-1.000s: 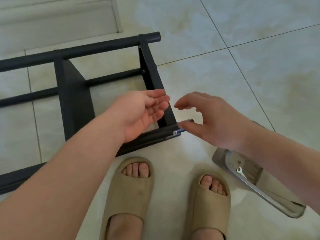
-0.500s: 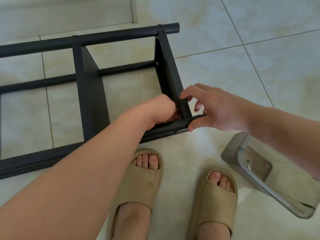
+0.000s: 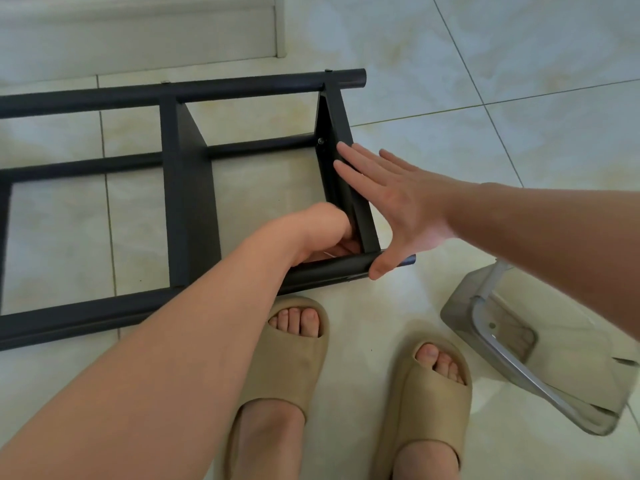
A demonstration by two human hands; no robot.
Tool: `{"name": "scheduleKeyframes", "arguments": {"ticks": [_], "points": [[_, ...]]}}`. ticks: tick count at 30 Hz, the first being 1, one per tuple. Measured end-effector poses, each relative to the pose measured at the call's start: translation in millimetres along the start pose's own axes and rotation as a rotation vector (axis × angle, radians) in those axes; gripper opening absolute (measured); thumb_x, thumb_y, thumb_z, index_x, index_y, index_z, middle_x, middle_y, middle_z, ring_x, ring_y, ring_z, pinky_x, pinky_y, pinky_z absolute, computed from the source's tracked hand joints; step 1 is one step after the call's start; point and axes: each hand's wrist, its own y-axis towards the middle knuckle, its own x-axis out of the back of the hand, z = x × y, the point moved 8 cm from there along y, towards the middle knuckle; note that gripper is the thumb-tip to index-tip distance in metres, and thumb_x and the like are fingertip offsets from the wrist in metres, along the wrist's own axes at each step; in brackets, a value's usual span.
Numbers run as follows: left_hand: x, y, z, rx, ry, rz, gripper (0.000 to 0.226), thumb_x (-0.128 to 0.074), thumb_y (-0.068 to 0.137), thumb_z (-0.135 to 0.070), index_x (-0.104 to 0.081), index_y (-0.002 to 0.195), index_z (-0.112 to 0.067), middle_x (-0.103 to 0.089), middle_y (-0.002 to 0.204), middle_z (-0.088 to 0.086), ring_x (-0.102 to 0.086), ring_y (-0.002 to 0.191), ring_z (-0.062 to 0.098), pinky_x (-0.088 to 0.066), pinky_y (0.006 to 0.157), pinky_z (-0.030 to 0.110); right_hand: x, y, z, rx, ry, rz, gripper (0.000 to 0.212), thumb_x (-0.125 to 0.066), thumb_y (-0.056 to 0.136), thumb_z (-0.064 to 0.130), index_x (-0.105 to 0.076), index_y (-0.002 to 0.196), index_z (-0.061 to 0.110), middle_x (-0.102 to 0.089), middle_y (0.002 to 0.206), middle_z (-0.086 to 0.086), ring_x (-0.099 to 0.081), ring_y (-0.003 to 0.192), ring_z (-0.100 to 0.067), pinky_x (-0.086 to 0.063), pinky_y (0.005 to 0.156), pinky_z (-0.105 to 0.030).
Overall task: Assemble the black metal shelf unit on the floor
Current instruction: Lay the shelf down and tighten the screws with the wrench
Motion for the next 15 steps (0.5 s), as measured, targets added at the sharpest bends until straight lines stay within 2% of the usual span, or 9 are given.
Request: {"name": "scheduleKeyframes", "arguments": {"ticks": [3,5,9,10,13,15], "points": [[1.6,4.2,-2.5,-0.040,0.070,-0.020,0.025,-0.045,0.091,0.000,-0.070,0.098,-0.002,-0.076,0.090,0.015,-0.074,0.090,0.032,-0.057,0.092,0.049,-1.2,0.3,-0.8,0.014,-0.010,-0.017,0.152,-0.048,0.048,0.100,0.026,0.156,0.024,0.039,0.160,0.007,0.034,0.148,-0.009,0.015,0.122,-0.034],[4.1,7.8,-0.3,-0.065,0.090,-0.031,0.022,-0.050,0.091,-0.002,-0.071,0.097,-0.002,-0.076,0.089,0.015,-0.074,0.090,0.032,-0.057,0.091,0.047,-3.8,0.6,-2.3,0.023,-0.017,-0.036,0.150,-0.046,0.050,0.100,0.026,0.157,0.023,0.038,0.161,0.007,0.033,0.148,-0.009,0.013,0.123,-0.035],[5.5,13.2,1.0,-0.095,0.124,-0.040,0.012,-0.061,0.085,-0.004,-0.073,0.085,-0.005,-0.075,0.076,0.013,-0.071,0.068,0.026,-0.057,0.070,0.034,-8.0,1.2,-4.6,0.044,-0.036,-0.087,0.146,-0.044,0.055,0.099,0.023,0.158,0.020,0.035,0.163,0.003,0.031,0.150,-0.011,0.010,0.125,-0.038],[5.8,14.4,1.9,-0.088,0.134,-0.041,0.010,-0.063,0.084,-0.005,-0.073,0.083,-0.006,-0.074,0.075,0.014,-0.069,0.064,0.023,-0.055,0.069,0.032,-8.9,1.6,-4.2,0.053,-0.037,-0.093,0.145,-0.043,0.056,0.099,0.023,0.158,0.019,0.034,0.163,0.001,0.030,0.150,-0.012,0.010,0.125,-0.038],[7.6,16.3,3.9,-0.058,0.104,-0.032,0.011,-0.066,0.083,-0.008,-0.074,0.090,-0.004,-0.075,0.088,0.018,-0.068,0.070,0.024,-0.055,0.076,0.035,-11.9,0.0,-2.8,0.063,-0.050,-0.131,0.140,-0.041,0.061,0.095,0.022,0.158,0.016,0.032,0.164,-0.001,0.028,0.151,-0.014,0.012,0.124,-0.037],[6.6,18.0,5.6,-0.053,0.053,-0.013,0.011,-0.067,0.083,-0.006,-0.074,0.091,-0.004,-0.076,0.089,0.017,-0.070,0.071,0.023,-0.056,0.074,0.032,-13.8,-2.7,-2.3,0.065,-0.053,-0.155,0.136,-0.039,0.064,0.093,0.020,0.158,0.014,0.030,0.165,-0.002,0.028,0.151,-0.014,0.012,0.124,-0.037]]}}
